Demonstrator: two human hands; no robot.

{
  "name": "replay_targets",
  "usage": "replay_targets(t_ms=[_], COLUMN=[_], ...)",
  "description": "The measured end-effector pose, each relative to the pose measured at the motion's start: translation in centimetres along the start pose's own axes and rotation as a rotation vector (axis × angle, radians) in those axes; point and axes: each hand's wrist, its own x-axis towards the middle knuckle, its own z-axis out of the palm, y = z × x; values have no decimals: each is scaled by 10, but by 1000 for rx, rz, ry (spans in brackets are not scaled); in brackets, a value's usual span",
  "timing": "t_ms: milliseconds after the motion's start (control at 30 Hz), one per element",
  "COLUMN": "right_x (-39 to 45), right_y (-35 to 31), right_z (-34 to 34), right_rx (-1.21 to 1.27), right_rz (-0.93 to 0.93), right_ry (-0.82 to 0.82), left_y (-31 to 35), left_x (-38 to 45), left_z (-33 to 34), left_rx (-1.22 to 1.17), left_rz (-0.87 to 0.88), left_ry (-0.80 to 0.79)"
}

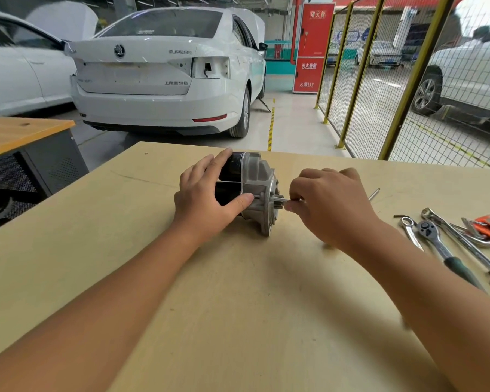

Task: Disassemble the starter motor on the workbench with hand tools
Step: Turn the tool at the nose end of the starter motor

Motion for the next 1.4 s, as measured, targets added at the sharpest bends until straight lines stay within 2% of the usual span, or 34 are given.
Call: replay_targets(t_ms=[267, 400, 600, 1000, 1100, 1233, 1400], right_x=[1, 1, -1, 1, 1, -1, -1], right_y=[3, 3, 1, 3, 3, 2, 0], right_z=[0, 3, 1, 0, 2, 2, -1], right_rx=[263, 243, 27, 271, 198, -1, -3], right_rz=[-20, -21, -26, -15, 4, -3, 18], right_ry=[-69, -99, 8, -51, -72, 15, 22], left_y=[-2, -2, -3, -1, -1, -4, -3], left_x=[2, 2, 2, 1, 1, 1, 1], left_z=[4, 4, 2, 3, 3, 3, 3], left_rx=[25, 18, 19, 30, 21, 24, 25], left_rz=[-12, -5, 1, -4, 6, 18, 11], left_ry=[23, 25, 6, 24, 27, 24, 23])
